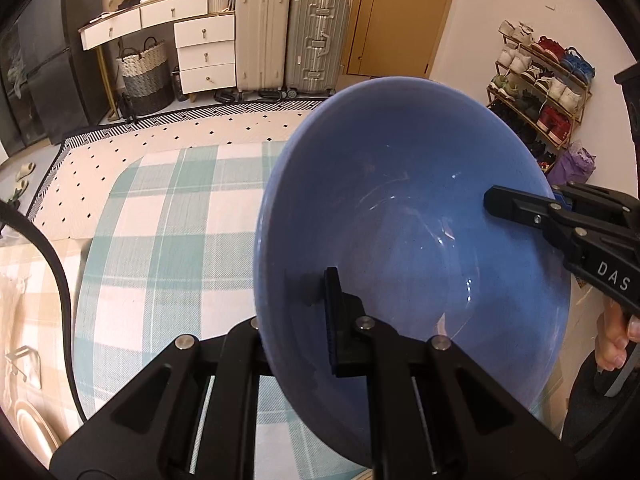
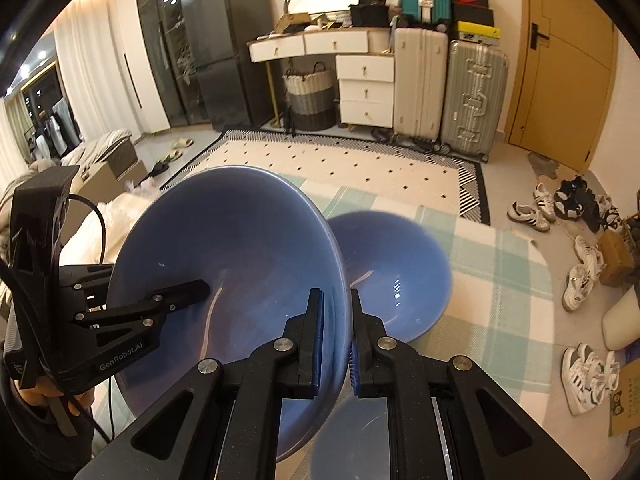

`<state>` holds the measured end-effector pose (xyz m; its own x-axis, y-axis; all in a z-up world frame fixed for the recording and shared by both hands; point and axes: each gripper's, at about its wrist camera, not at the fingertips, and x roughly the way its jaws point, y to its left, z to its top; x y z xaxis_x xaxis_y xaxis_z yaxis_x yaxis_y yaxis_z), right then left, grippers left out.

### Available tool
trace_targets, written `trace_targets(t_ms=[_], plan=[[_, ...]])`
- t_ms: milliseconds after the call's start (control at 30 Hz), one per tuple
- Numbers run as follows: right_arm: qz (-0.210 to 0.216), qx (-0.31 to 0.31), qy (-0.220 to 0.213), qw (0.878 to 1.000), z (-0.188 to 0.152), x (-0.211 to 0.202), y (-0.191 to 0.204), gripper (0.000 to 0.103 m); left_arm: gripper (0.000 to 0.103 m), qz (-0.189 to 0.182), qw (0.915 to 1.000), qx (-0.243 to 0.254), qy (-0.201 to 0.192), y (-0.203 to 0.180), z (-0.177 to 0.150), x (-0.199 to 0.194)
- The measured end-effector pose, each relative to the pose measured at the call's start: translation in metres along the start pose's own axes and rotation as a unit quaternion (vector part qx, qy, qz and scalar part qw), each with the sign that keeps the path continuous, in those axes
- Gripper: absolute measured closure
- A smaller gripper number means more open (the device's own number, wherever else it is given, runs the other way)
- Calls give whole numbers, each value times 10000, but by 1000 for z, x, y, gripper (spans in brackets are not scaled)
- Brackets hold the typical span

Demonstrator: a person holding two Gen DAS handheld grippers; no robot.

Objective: Organize plates and bowls
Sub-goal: 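Lift the blue bowl with both tools and carry it over another blue bowl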

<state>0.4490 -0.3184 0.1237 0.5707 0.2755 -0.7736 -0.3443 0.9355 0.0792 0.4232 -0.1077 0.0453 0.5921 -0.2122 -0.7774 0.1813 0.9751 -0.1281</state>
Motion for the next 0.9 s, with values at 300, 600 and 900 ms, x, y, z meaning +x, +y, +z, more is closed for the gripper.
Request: trace_targets(t_ms=[300, 600, 900], plan=[[-75, 110, 86, 9999, 30, 1, -28, 93, 95, -164, 9996, -181, 126, -11, 60, 33], [-180, 294, 194, 9992, 47, 27, -59, 93, 95, -90, 9994, -191, 271, -31, 121, 87], [-320, 446, 383, 9978, 44, 65, -84, 93, 95, -40, 9987, -191, 481, -40, 144, 154]])
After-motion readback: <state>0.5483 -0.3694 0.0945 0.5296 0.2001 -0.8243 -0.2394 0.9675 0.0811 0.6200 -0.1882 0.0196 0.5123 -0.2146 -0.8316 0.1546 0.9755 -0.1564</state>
